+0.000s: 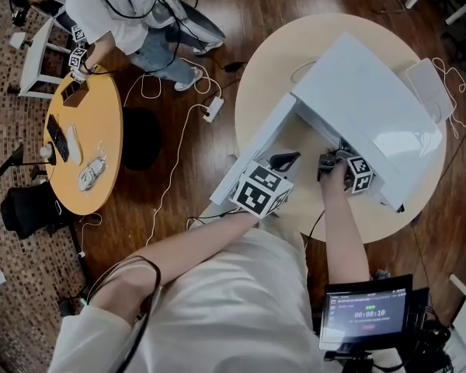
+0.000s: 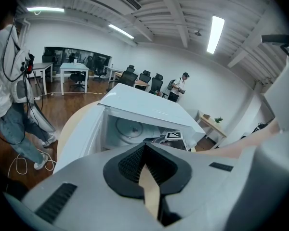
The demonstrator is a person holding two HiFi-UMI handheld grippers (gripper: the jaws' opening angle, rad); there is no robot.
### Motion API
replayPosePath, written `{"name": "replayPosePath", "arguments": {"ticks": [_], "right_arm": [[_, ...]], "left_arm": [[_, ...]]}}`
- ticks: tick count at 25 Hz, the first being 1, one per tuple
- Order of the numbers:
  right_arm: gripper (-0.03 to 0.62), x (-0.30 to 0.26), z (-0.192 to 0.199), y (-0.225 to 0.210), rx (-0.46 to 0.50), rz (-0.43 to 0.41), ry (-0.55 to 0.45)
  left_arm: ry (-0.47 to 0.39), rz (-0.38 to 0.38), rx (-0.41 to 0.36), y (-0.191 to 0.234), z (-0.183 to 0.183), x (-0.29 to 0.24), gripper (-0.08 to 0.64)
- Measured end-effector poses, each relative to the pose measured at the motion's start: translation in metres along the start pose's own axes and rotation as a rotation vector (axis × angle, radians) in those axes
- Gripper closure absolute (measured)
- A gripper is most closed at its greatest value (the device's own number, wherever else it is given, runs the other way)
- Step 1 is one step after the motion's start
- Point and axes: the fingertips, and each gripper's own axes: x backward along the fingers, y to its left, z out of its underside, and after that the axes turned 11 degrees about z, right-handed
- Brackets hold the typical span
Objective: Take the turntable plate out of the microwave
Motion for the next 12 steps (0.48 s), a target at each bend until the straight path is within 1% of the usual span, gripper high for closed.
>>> {"name": "replayPosePath", "arguments": {"ticks": [4, 6, 9, 12], "right_arm": [[0.505, -0.0066, -0.0003, -0.0028, -0.018, 0.018, -0.010], [0.505, -0.0065, -0.0013, -0.0045, -0.056, 0.034, -0.024], [0.506, -0.0054, -0.0025, -0.0042, -0.125, 0.024, -0.041], [0.510, -0.0065, -0.0021, -0.0062, -0.162, 0.029, -0.050]], "left_arm": [[0.001, -0.001, 0.000, -0.0007, -0.0006, -0.0001, 0.551], [0.000, -0.001, -0.001, -0.0006, -0.0014, 0.0005, 0.551], [-0.001, -0.005, 0.000, 0.0009, -0.0030, 0.0024, 0.551], [0.000, -0.008, 0.002, 0.0029, -0.0032, 0.0041, 0.551]]}}
